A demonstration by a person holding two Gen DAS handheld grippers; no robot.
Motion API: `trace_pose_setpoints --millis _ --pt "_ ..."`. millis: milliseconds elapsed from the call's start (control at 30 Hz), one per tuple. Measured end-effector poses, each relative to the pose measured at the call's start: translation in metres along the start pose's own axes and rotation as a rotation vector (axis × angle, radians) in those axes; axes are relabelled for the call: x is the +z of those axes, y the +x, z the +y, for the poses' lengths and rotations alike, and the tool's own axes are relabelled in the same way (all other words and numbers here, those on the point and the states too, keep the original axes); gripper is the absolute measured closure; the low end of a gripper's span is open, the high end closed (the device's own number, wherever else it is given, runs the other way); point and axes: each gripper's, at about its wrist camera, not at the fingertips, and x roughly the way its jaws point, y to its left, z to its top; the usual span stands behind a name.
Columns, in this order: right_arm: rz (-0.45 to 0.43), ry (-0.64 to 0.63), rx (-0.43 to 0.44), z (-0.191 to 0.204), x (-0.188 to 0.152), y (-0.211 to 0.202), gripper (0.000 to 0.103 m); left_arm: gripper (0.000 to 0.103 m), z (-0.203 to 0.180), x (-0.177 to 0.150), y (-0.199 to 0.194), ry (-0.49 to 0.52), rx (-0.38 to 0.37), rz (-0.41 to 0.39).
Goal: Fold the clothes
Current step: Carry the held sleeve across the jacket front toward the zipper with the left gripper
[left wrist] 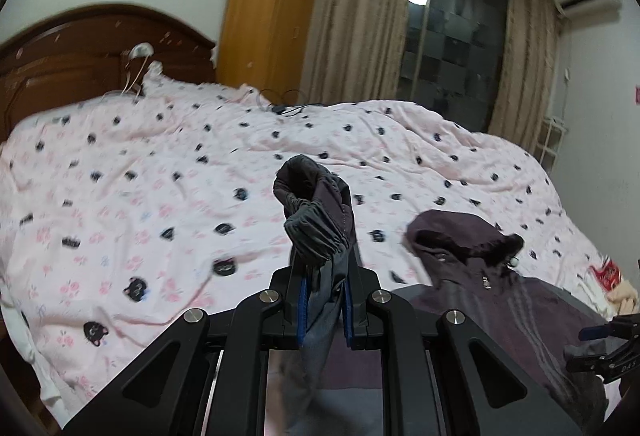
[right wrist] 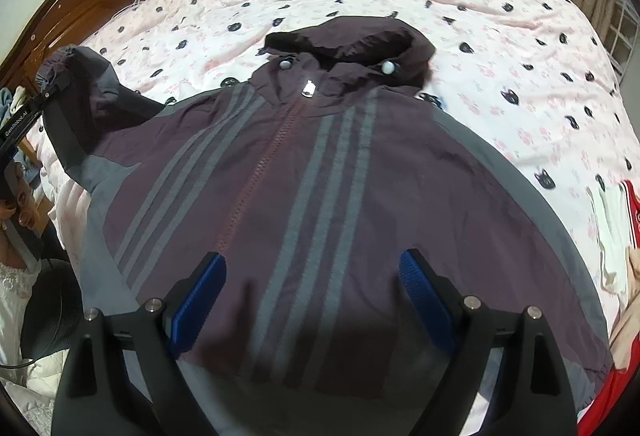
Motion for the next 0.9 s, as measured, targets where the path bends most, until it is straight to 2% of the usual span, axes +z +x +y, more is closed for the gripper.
trace_pose_setpoints --millis 200,500,900 --pt "0.001 0.028 0.007 -0.013 -0.011 -0.003 0.014 0.091 -0.057 0.002 -0.003 0.07 -0.038 0.015" --pt "0.005 0.048 -0.006 -0.03 -0.024 -0.01 0.014 0.091 -0.133 -0.026 0.005 0.168 -0.105 0.091" --pt "0.018 0.084 -0.031 -0.053 -0.036 -0.015 0.014 0.091 -0.189 -0.064 0.008 0.264 -0.156 0.168"
